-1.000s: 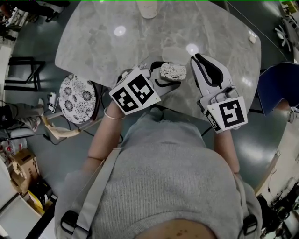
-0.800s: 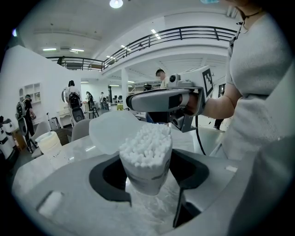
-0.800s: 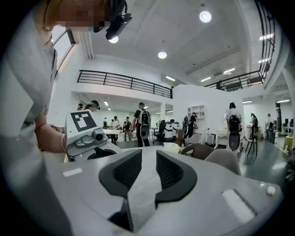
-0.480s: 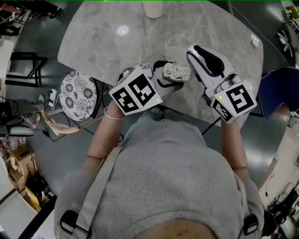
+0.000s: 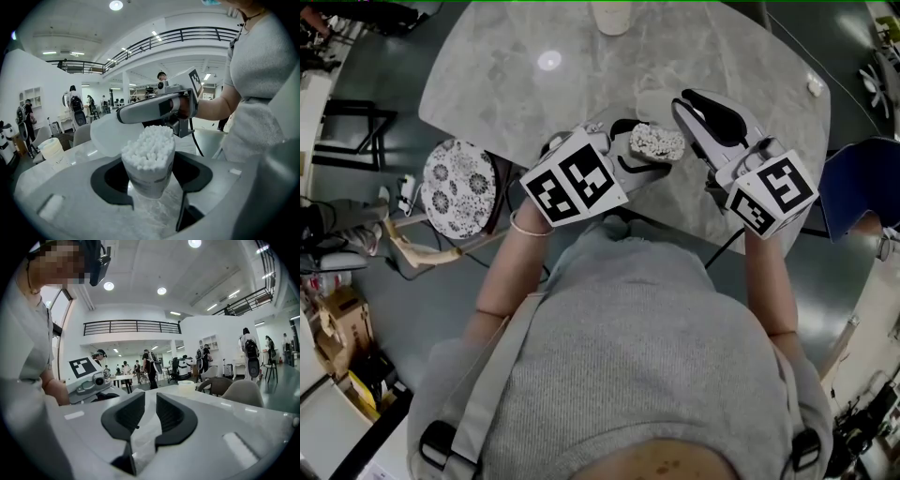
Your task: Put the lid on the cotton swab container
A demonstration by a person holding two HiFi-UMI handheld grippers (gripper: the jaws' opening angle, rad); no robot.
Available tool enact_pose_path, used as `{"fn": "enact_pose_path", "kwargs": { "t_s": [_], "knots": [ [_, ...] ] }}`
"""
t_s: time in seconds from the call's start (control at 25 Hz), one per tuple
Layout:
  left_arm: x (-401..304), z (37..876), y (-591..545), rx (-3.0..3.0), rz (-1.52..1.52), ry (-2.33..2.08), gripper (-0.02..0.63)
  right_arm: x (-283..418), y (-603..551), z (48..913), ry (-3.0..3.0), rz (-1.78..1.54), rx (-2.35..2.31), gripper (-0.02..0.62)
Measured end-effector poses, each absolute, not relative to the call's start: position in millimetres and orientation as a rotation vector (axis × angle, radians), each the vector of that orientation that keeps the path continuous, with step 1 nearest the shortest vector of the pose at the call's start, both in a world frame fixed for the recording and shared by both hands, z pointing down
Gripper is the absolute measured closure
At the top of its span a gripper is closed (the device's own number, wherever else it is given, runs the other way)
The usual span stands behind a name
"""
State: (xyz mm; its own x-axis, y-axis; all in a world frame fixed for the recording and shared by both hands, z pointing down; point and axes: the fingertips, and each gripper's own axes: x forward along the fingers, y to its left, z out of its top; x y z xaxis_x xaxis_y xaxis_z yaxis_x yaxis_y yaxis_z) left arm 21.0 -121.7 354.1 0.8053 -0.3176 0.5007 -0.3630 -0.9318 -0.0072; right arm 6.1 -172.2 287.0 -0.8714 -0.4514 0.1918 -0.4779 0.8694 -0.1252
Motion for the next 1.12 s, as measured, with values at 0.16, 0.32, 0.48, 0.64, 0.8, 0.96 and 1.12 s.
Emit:
{"fn": "enact_pose_path", "kwargs": {
  "t_s": [0.16,0.32,0.48,0.64,0.8,0.96,1.12],
  "knots": [
    [20.8,353.9,-121.9,2.889,0.787,-0.559,0.338,5.3,-170.8,284.5,-2.876,0.214,0.719,0.520],
    [19.6,352.1,-122.8,2.883,0.781,-0.567,0.338,4.2,-169.0,280.2,-2.884,0.177,0.714,0.520],
    [17.6,353.5,-123.8,2.874,0.780,-0.573,0.339,2.9,-166.5,278.6,-2.901,0.156,0.707,0.517],
    [16.3,350.5,-125.8,2.868,0.770,-0.586,0.339,1.8,-164.0,272.8,-2.917,0.129,0.693,0.517],
    [16.0,349.2,-125.5,2.863,0.759,-0.597,0.339,1.2,-156.1,267.5,-2.933,0.077,0.666,0.514],
    [11.8,349.2,-125.7,2.858,0.756,-0.600,0.339,-3.1,-150.2,265.8,-2.935,0.019,0.653,0.512],
    [11.8,349.3,-125.2,2.858,0.753,-0.599,0.339,-3.7,-144.8,264.8,-2.932,-0.032,0.638,0.512]
  ]
}}
